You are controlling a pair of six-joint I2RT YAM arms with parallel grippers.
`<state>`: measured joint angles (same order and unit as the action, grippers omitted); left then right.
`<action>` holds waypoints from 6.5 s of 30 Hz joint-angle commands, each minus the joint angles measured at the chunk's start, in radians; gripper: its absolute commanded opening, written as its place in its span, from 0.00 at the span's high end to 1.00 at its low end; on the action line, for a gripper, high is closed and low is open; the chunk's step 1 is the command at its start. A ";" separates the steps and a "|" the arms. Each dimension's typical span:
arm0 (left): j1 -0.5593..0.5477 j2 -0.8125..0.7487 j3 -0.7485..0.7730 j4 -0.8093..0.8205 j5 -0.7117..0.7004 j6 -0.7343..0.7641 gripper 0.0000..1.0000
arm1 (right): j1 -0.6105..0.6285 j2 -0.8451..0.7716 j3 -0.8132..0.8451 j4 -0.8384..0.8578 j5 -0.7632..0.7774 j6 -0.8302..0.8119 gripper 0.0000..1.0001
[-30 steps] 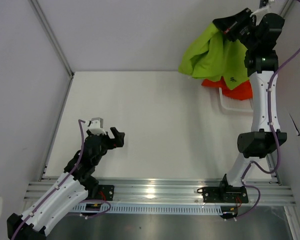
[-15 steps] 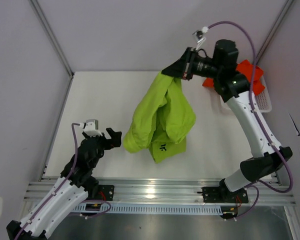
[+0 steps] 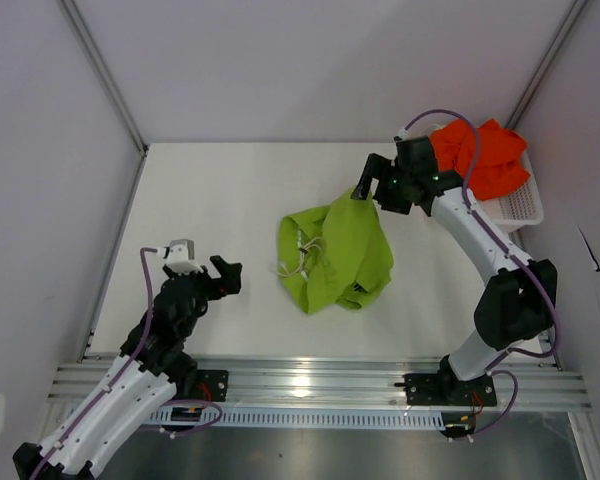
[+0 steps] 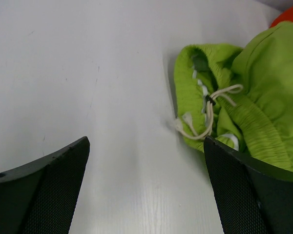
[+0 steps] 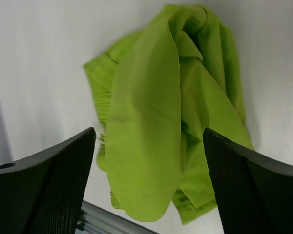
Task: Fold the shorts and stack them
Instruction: Move the shorts to the center of the board, then flatten the shorts out
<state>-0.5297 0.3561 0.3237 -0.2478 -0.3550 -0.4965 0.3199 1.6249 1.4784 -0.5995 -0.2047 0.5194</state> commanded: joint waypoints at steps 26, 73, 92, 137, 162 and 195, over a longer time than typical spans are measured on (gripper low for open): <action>0.115 0.673 0.366 0.036 0.166 -0.191 0.01 | 0.792 0.107 -0.236 -0.082 0.729 0.091 0.20; 0.031 1.172 0.454 0.265 0.453 0.019 0.12 | 0.771 -0.096 -0.636 -0.201 1.033 0.457 0.26; -0.075 1.293 0.524 0.420 0.200 0.139 0.25 | 0.757 -0.122 -0.668 -0.168 1.176 0.535 0.83; 0.028 1.100 0.894 0.055 -0.101 0.030 1.00 | 0.531 -0.391 -0.774 0.194 1.012 0.205 0.88; 0.132 0.835 1.559 -0.372 0.004 0.156 1.00 | 0.407 -0.227 0.847 -0.528 0.505 -0.311 1.00; 0.303 1.221 1.850 0.083 0.177 0.159 1.00 | -0.151 0.201 0.896 0.478 -0.073 -0.127 1.00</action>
<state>-0.2497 1.7020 2.2673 -0.4156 -0.1860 -0.3260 0.2409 1.9022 2.4001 -0.3294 -0.1902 0.3412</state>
